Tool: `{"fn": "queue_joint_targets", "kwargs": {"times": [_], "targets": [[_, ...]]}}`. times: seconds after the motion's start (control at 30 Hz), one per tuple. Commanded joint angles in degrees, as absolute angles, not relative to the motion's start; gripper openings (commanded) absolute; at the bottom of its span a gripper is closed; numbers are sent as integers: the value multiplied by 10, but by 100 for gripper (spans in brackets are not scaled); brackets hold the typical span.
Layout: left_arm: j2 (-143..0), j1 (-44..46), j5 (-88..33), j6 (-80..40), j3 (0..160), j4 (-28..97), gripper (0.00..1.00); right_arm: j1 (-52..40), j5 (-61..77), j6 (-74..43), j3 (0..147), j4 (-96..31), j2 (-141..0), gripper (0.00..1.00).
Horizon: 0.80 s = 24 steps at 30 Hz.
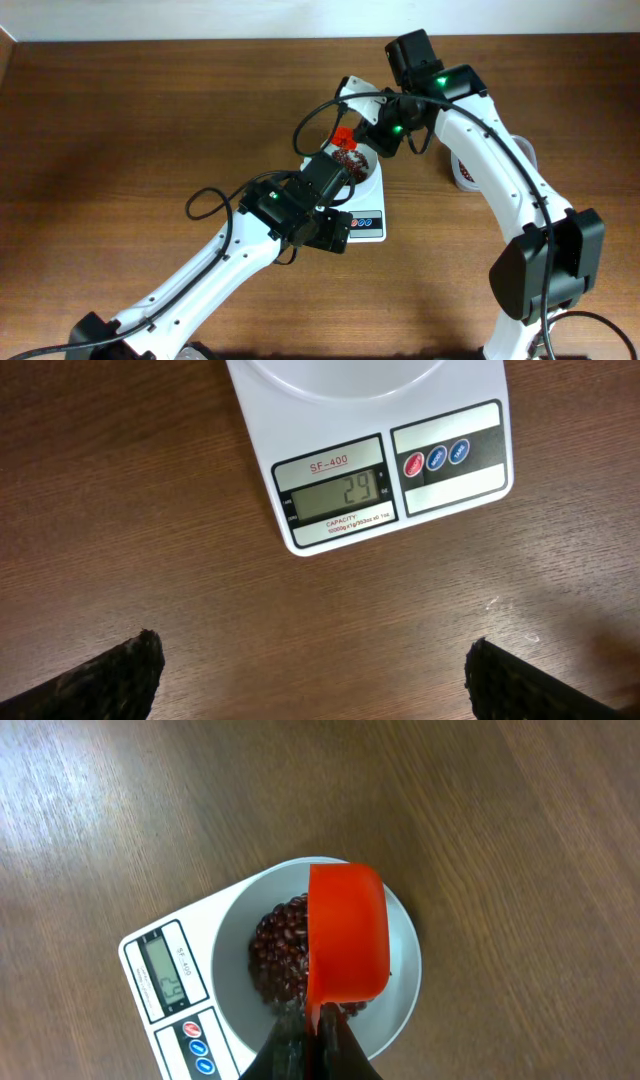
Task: Scoop item into bowl and weigh 50g on scale
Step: 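Tilt the scoop to pour beans into the white bowl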
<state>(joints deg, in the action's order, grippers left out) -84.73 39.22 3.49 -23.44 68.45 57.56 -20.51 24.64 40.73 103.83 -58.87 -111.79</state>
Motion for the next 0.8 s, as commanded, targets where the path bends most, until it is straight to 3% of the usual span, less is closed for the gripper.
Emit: {"fn": "queue_joint_targets", "kwargs": {"times": [0.0,0.77], "targets": [[-843,394,41,-240,680,575,99,-214,242,418,1052,-597,-1096,4],[-843,394,41,-240,680,575,99,-220,222,396,1052,-587,-1096,4]]}}
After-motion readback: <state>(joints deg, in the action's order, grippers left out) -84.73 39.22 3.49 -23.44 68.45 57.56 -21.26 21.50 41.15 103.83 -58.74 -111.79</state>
